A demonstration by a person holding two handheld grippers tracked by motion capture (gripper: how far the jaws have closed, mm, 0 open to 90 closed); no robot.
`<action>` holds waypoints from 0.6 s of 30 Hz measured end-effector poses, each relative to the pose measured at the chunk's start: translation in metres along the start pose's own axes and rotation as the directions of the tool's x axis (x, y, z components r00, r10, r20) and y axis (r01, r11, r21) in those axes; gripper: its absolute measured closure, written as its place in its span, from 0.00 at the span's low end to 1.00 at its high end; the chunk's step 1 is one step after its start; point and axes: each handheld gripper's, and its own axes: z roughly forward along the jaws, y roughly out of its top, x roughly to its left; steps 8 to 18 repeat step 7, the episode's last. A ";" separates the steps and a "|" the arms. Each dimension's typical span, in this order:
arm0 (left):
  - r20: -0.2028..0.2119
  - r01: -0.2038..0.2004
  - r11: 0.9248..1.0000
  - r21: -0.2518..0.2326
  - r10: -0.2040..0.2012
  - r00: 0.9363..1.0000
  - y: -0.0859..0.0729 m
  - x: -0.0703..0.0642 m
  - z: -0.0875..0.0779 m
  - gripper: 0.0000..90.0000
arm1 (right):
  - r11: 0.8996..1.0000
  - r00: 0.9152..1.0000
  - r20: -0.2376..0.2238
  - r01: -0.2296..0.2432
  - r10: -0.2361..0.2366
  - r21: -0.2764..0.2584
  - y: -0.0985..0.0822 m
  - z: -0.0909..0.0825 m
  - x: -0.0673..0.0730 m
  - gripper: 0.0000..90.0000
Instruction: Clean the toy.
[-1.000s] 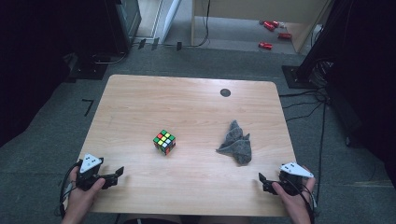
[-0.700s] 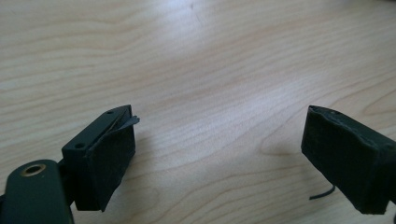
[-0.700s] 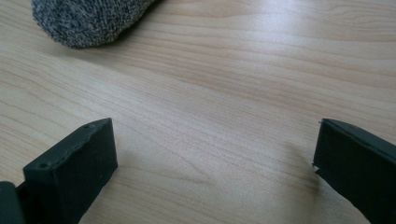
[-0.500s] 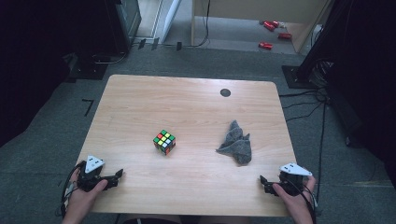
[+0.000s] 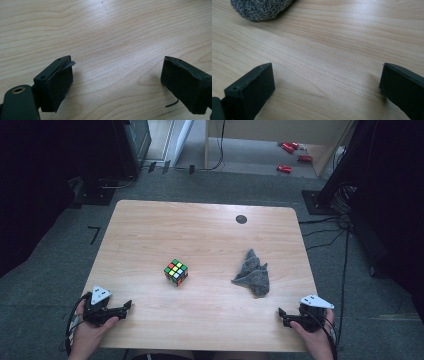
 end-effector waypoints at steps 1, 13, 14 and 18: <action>0.004 0.004 1.000 -0.001 -0.004 1.000 0.000 0.001 0.000 0.13 | 1.000 1.000 0.008 -0.007 0.007 -0.001 0.000 0.000 0.000 0.00; 0.004 0.004 1.000 -0.001 -0.004 1.000 0.000 0.001 0.000 0.13 | 1.000 1.000 0.014 -0.013 0.013 -0.002 -0.001 -0.001 0.000 0.00; 0.004 0.004 1.000 -0.001 -0.004 1.000 0.000 0.001 0.000 0.13 | 1.000 1.000 0.014 -0.013 0.013 -0.002 -0.001 -0.001 0.000 0.00; 0.004 0.004 1.000 -0.001 -0.004 1.000 0.000 0.001 0.000 0.13 | 1.000 1.000 0.014 -0.013 0.013 -0.002 -0.001 -0.001 0.000 0.00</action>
